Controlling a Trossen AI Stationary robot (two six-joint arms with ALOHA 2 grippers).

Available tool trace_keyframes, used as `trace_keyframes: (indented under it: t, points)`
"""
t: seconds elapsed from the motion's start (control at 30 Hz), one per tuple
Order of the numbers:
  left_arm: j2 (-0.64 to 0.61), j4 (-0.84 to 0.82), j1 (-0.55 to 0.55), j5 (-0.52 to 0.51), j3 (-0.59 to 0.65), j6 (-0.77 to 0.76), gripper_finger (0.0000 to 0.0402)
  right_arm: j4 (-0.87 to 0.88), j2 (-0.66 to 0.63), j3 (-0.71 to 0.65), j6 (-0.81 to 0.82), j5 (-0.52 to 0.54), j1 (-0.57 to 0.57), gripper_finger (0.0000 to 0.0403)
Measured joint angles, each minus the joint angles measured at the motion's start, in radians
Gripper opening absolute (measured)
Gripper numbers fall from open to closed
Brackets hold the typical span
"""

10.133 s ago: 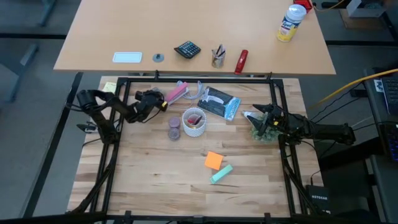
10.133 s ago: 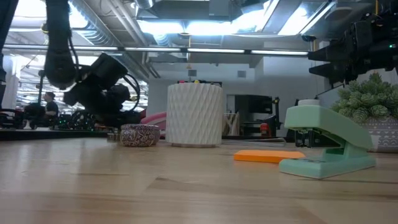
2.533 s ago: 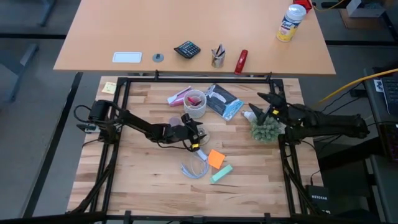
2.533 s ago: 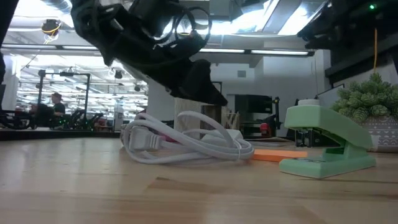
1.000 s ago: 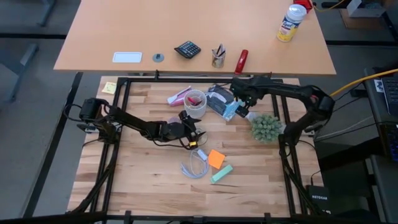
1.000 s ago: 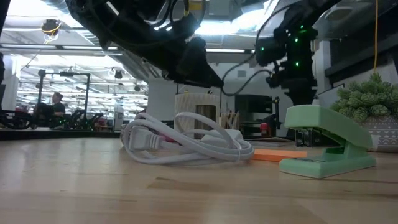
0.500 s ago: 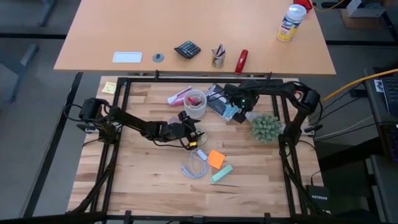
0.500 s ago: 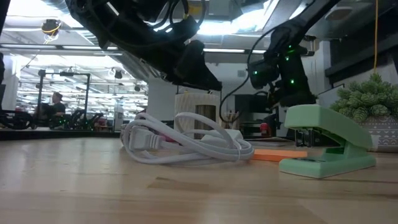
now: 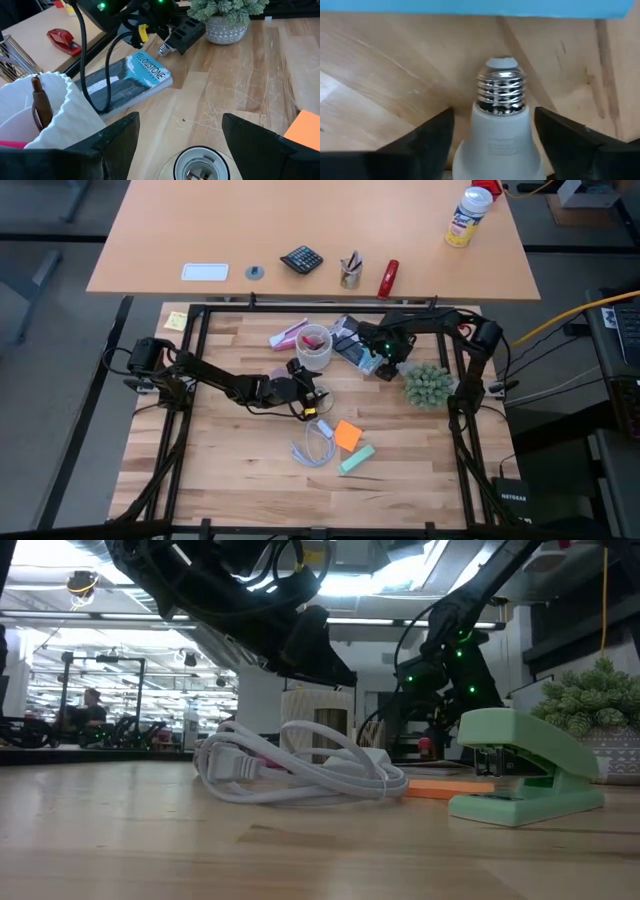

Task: Screw lightbulb
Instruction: Insert the lightbulb into the lamp

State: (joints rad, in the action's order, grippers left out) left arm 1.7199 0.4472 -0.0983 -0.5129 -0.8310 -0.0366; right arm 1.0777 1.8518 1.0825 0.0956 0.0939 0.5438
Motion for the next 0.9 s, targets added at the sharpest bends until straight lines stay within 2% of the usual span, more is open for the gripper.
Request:
trace_keyframes:
  t: [0.23, 0.43, 0.6, 0.73, 0.9]
  points:
    - [0.0, -0.003, 0.0, 0.0, 0.0, -0.009, 0.0274, -0.008, 0.0, -0.003, -0.001, 0.001, -0.001, 0.0164]
    - [0.0, -0.003, 0.0, 0.0, 0.0, -0.01, 0.0274, -0.009, 0.0, -0.003, -0.026, 0.003, -0.003, 0.0161]
    - [0.0, -0.003, 0.0, 0.0, 0.0, -0.012, 0.0274, -0.005, 0.0, -0.003, -0.033, 0.041, -0.04, 0.0181]
    - [0.0, -0.003, 0.0, 0.0, 0.0, -0.014, 0.0274, -0.001, -0.002, -0.003, -0.063, 0.098, -0.092, 0.0169]
    - [0.0, -0.003, 0.0, 0.0, 0.0, -0.014, 0.0274, 0.036, -0.003, -0.003, -0.082, 0.108, -0.148, 0.0163]
